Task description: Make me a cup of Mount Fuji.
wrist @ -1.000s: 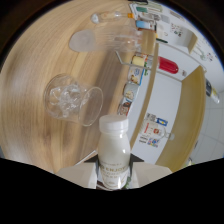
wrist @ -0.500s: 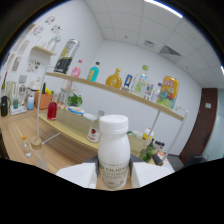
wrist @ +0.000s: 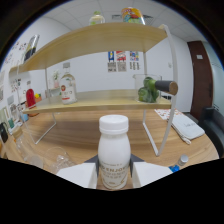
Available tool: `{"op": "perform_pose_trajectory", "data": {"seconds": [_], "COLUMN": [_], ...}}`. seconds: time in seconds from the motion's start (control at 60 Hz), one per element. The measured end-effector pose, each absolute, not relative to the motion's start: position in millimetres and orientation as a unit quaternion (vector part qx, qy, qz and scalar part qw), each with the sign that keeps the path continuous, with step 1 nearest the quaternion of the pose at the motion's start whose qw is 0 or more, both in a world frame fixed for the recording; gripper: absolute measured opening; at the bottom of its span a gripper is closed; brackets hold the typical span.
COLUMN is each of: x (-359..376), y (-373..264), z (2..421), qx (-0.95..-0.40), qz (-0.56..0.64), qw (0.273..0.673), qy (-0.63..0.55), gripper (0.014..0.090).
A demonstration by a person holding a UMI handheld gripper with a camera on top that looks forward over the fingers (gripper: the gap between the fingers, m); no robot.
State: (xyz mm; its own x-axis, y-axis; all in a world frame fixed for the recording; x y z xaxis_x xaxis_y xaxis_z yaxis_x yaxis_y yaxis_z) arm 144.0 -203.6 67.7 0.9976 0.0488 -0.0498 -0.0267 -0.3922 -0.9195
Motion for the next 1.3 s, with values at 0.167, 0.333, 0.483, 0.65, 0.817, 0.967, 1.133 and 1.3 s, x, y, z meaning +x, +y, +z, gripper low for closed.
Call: {"op": "perform_pose_trajectory", "data": {"seconds": [0.167, 0.333, 0.483, 0.65, 0.817, 0.967, 1.133, 1.3], "x": [144.4, 144.4, 146.3, 143.3, 111.9, 69.6, 34.1, 17.4], "y": [-212.3, -225.5, -236.1, -260.4, -295.0, -320.6, -337.2, -344.9], "z": [61.9, 57.7, 65.0, 96.7, 132.5, 155.2, 161.0, 158.2], "qx": [-0.834, -0.842, -0.856, -0.866, -0.877, -0.883, -0.888, -0.892], "qz": [0.035, 0.026, 0.011, -0.032, -0.056, -0.056, -0.048, -0.04], "qw": [0.55, 0.538, 0.517, 0.499, 0.476, 0.466, 0.457, 0.45], "qy": [-0.013, -0.016, -0.001, 0.013, 0.014, 0.008, 0.006, 0.005], "gripper": [0.0494, 0.0504, 0.072, 0.085, 0.0853, 0.0857, 0.0858, 0.0857]}}
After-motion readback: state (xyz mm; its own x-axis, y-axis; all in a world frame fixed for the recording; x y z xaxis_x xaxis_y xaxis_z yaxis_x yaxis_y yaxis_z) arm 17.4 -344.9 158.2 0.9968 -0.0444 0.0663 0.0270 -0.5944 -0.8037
